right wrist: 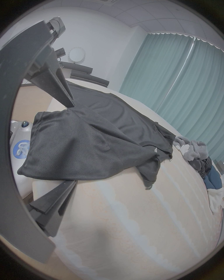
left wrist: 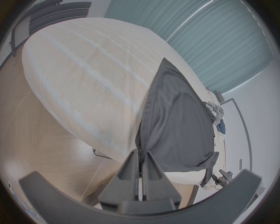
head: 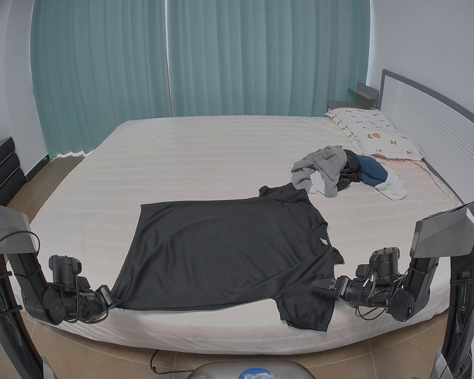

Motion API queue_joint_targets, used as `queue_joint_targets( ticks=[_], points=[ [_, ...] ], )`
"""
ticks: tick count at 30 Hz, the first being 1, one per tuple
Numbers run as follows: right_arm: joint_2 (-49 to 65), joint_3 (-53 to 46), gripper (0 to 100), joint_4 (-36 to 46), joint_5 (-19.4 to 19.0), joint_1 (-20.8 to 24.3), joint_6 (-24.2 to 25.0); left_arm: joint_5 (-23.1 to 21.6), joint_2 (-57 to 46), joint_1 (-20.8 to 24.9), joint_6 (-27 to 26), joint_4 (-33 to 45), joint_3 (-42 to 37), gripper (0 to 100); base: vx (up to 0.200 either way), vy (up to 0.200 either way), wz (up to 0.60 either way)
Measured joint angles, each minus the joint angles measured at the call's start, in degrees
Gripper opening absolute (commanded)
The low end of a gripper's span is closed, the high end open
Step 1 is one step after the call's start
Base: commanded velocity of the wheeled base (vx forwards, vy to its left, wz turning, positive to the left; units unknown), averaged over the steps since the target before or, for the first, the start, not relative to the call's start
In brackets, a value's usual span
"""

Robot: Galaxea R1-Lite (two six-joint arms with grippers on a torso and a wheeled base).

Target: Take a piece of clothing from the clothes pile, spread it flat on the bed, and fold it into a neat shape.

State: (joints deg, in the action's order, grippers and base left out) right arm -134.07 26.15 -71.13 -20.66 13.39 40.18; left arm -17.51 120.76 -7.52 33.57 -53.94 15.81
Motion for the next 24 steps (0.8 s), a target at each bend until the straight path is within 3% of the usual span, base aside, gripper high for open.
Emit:
queue_joint_targets(
  ticks=[18, 24],
  points=[
    [3.4, -7.4, 0, 0.2, 1.3, -2.3, -4.4, 0.1, -0.3, 0.0, -0.5, -0.1, -0.2, 0, 0.000, 0.000, 0.00],
    [5.8, -12.4, 0, -1.3, 0.6, -3.5, -6.4, 0.1, -0.5, -0.3, -3.4, -0.3, -0.9, 0, 0.000, 0.000, 0.00]
  ],
)
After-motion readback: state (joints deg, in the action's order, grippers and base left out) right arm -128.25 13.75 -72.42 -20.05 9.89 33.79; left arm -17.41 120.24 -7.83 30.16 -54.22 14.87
